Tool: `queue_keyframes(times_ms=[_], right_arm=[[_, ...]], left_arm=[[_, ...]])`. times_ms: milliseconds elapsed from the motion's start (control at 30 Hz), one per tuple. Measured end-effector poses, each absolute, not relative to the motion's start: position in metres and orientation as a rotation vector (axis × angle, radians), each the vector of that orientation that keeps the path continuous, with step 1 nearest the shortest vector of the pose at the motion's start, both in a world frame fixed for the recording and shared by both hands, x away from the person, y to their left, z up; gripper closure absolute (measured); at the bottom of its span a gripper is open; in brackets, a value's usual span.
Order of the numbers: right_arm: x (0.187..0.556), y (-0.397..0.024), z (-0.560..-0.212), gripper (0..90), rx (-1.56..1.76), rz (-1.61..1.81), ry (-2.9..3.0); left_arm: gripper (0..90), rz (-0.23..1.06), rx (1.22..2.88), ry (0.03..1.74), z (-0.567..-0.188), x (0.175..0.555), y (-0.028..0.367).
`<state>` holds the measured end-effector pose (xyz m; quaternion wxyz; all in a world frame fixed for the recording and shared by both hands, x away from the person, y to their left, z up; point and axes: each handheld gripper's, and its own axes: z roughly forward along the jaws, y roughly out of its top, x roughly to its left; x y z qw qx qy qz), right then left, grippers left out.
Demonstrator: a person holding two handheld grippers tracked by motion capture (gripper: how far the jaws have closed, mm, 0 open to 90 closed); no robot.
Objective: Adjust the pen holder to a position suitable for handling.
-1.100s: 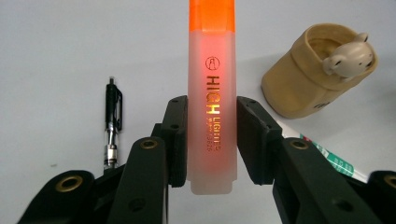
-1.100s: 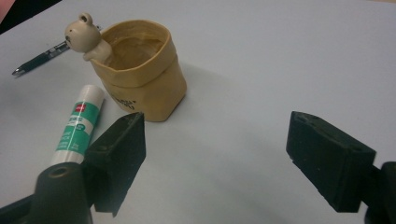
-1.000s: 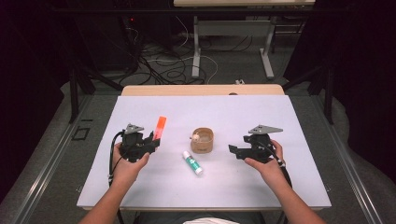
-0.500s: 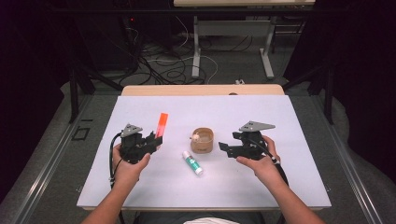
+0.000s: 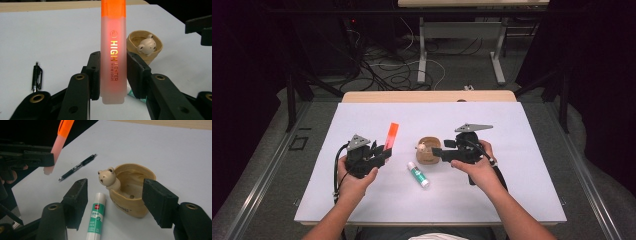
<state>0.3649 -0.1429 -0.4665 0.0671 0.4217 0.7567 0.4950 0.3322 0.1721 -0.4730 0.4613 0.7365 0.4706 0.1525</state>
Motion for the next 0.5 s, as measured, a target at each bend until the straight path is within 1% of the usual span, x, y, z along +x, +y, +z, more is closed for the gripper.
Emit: queue_keyframes(times_ms=[100, 167, 367, 500], right_arm=[[0.367, -0.14, -0.467, 42.9, 1.283, 1.523, 2.297], [0.367, -0.139, -0.468, 43.5, 1.302, 1.555, 2.307], [0.362, -0.139, -0.468, 48.7, 1.308, 1.551, 2.34], [0.361, -0.138, -0.47, 49.4, 1.343, 1.551, 2.379]], left_arm=[[66.3, 0.363, 1.826, 1.149, -0.473, 0.331, 0.17], [66.3, 0.367, 1.823, 1.14, -0.474, 0.33, 0.168], [66.3, 0.36, 1.834, 1.107, -0.473, 0.326, 0.162], [66.3, 0.361, 1.853, 1.075, -0.472, 0.323, 0.155]])
